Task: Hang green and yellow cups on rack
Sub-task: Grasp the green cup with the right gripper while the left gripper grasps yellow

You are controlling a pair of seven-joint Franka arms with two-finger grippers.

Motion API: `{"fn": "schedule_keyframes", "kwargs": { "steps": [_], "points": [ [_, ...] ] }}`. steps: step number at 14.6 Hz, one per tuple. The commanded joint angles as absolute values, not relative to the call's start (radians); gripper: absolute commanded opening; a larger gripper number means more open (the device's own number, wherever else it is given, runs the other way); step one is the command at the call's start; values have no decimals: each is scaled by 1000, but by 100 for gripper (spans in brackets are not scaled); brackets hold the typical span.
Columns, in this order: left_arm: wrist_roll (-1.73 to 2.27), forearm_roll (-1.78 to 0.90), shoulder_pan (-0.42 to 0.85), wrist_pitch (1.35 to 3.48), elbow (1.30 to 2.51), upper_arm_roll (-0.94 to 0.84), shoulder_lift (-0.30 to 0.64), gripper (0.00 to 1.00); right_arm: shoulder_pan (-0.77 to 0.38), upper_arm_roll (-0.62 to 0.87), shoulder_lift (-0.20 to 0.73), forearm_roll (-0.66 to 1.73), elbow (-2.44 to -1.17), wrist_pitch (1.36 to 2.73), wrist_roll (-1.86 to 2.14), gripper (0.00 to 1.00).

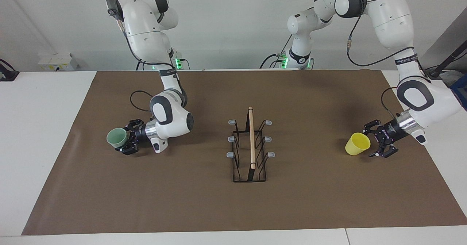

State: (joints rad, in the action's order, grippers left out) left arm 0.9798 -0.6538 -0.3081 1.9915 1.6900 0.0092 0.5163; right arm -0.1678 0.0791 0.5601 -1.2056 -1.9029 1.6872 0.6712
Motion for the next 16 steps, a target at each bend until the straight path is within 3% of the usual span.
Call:
{"fn": "schedule_keyframes", "kwargs": {
  "steps": [1, 3, 4, 5, 8, 10, 11, 12, 16],
  "points": [
    [951, -759, -311, 2057, 1834, 12, 436, 100, -166, 84, 555, -1264, -1930, 1687, 646, 65],
    [953, -784, -287, 2115, 1865, 11, 428, 100, -160, 84, 552, -1313, -1944, 1687, 650, 15],
    [951, -796, -275, 2132, 1876, 12, 422, 97, -160, 84, 552, -1315, -1942, 1687, 650, 0],
    [950, -798, -262, 2146, 1879, 11, 417, 88, -166, 84, 554, -1315, -1936, 1687, 644, 0],
    [948, -798, -238, 2180, 1896, 11, 414, 88, -169, 87, 552, -1260, -1860, 1661, 646, 0],
    [943, -798, -236, 2183, 1899, 11, 411, 77, -176, 87, 546, -1111, -1757, 1651, 656, 0],
    [936, -798, -232, 2183, 1902, 11, 410, 44, -193, 87, 546, -1074, -1729, 1638, 657, 0],
    [916, -798, -229, 2183, 1905, 11, 408, 0, -216, 89, 545, -1022, -1697, 1626, 649, 0],
    [910, -793, -169, 2200, 1875, 17, 399, 0, -229, 92, 534, -740, -1572, 1610, 649, 0]
  ]
}}
